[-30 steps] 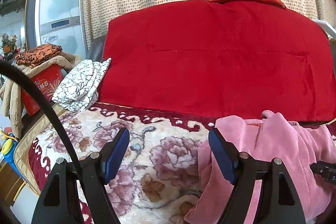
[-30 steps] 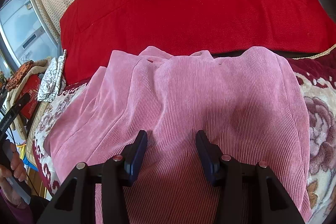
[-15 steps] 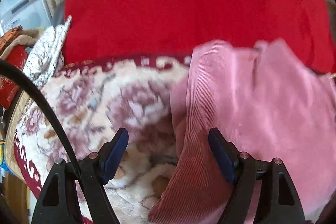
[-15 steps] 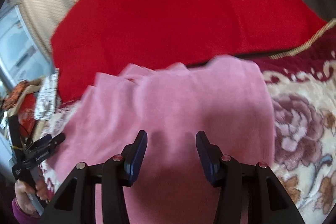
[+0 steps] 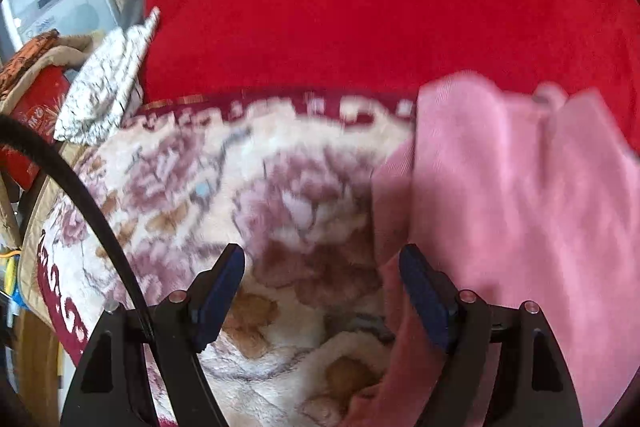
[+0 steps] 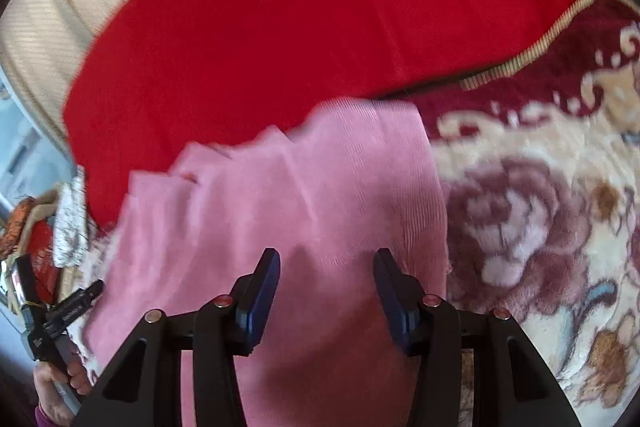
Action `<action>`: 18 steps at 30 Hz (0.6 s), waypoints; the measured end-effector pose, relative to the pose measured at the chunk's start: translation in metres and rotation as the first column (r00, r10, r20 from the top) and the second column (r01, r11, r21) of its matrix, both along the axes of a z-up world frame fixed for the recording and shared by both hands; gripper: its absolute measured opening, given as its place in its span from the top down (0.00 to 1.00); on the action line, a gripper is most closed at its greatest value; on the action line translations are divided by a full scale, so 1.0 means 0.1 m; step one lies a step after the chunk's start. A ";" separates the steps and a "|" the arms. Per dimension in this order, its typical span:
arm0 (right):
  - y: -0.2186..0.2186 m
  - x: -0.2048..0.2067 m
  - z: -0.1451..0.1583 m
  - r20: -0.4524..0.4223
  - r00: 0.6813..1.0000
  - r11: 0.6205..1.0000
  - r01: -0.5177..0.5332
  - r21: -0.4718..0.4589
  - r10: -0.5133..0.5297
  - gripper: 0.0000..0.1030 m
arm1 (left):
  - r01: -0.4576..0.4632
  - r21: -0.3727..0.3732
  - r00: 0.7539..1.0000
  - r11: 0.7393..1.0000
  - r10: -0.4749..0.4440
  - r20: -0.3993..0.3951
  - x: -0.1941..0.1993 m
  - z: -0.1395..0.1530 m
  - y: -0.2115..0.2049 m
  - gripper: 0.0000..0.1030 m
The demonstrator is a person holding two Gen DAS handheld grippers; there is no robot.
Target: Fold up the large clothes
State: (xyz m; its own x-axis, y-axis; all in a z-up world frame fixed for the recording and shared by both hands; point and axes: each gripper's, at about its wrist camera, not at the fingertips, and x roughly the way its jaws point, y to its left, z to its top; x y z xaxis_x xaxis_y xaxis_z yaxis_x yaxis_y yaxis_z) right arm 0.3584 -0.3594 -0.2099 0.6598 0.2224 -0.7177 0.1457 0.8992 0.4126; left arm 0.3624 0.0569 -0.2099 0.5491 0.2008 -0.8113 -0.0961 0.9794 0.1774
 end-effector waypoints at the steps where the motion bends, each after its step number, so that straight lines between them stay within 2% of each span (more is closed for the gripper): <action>1: 0.00 0.01 -0.04 -0.005 1.000 1.000 -0.007 0.001 0.007 0.48 | 0.000 -0.019 1.000 1.000 -0.001 -0.030 0.04 -0.07 0.03 0.21; 4: 0.02 -0.09 0.06 0.032 0.999 1.000 -0.014 -0.023 0.015 0.49 | -0.021 -0.084 1.000 0.996 0.021 -0.010 -0.02 0.01 0.13 0.21; 7: 0.00 -0.26 0.17 0.091 0.996 1.000 -0.014 0.021 0.012 0.49 | -0.019 -0.102 0.998 0.995 0.025 0.059 -0.12 0.19 0.20 0.21; 11: 0.03 -0.42 0.29 0.131 0.989 0.996 -0.076 0.051 0.069 0.48 | -0.015 -0.129 0.995 0.991 0.027 0.095 -0.26 0.34 0.26 0.21; 14: 0.15 -0.50 0.22 0.079 0.990 0.993 -0.117 0.020 0.115 0.48 | -0.031 -0.144 0.996 0.989 0.042 0.077 -0.34 0.30 0.32 0.21; 16: 0.26 -0.51 0.13 0.020 0.991 0.990 -0.129 -0.051 0.130 0.48 | -0.037 -0.127 0.998 0.991 0.044 0.047 -0.35 0.21 0.32 0.22; 18: 0.31 -0.56 0.13 0.024 0.991 0.987 -0.132 -0.090 0.135 0.48 | -0.040 -0.100 0.999 0.994 0.040 -0.007 -0.32 0.08 0.32 0.26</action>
State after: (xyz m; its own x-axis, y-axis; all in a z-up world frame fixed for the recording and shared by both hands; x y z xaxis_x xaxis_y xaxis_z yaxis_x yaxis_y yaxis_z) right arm 0.3024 -0.3288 -0.1972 0.6496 0.2467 -0.7191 0.0106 0.9428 0.3331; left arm 0.3306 0.0889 -0.2019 0.5383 0.1402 -0.8310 -0.1347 0.9877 0.0794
